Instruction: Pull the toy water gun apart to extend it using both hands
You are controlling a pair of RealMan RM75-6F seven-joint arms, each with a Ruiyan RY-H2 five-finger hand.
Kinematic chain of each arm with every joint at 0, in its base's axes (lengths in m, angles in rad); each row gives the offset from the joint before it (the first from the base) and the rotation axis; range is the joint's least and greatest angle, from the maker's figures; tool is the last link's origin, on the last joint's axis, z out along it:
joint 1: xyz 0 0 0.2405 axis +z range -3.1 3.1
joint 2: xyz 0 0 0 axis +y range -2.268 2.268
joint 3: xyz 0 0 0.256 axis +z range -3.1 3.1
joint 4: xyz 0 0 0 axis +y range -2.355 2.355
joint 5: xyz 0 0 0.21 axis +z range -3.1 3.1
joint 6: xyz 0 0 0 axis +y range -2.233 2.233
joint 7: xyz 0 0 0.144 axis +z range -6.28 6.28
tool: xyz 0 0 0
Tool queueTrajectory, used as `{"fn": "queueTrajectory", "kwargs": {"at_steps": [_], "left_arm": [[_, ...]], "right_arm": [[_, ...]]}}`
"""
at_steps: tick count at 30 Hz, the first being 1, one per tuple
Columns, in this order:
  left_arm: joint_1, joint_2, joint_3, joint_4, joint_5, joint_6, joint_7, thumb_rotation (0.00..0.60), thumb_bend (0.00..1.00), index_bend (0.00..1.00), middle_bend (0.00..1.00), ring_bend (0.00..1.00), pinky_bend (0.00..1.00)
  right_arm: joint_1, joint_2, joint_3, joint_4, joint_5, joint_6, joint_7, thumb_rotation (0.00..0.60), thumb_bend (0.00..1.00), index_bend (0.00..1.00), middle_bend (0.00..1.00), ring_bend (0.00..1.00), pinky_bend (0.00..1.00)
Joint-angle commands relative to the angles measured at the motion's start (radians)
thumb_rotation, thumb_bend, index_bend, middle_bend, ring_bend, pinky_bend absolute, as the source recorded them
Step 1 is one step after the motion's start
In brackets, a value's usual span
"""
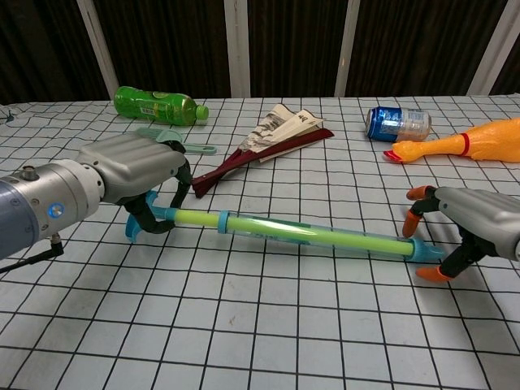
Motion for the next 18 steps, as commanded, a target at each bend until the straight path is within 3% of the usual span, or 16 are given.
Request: {"fn": "queueTrajectory", "kwargs": {"at_steps": [1,18], "left_arm": [[-0.001,-0.001,0.001,0.001,-0.001,0.000,-0.001,0.600,0.48,0.58,0.23,0.05,0.16],[-0.005,0.008,0.003,-0.005,-0.003,0.005,-0.009,0.600,0.48,0.58,0.23,0.05,0.16]], "right_arm": [[0.003,-0.004,0.001,0.002,0.002,-0.001,0.002,0.600,0.26,0.42,0.12,0.00,0.00],[0.014,-0.017,0.002,0.000,0.006,0.010,0.001,0.600,0.28,0.59,0.18,0.00,0.00]]}}
